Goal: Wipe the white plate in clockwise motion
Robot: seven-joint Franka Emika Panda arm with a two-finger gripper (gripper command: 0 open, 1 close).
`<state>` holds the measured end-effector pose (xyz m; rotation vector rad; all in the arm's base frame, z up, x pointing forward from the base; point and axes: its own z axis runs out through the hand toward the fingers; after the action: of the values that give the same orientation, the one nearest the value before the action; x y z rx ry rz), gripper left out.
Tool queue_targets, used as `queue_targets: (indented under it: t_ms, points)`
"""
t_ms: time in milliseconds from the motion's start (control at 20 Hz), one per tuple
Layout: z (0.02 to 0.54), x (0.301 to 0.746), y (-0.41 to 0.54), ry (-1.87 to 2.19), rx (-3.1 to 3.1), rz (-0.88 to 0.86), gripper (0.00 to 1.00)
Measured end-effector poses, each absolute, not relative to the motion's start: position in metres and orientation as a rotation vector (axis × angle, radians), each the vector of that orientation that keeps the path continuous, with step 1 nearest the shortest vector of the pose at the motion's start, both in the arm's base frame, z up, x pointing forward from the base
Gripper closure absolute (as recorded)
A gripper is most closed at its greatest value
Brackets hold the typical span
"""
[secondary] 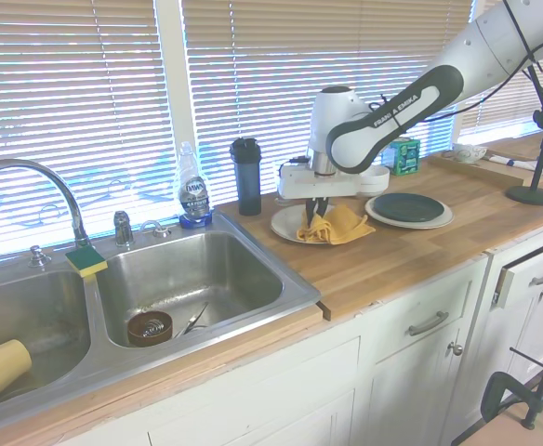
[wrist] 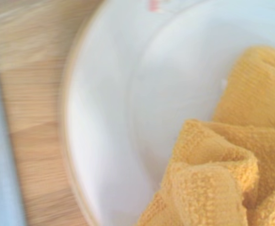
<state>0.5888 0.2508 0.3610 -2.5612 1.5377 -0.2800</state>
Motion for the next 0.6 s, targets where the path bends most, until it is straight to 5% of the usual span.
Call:
queue_targets:
  t_ms: [600]
  points:
    - [0.483, 0.561, 0.273, 1.442, -2.468, -0.371, 1.00]
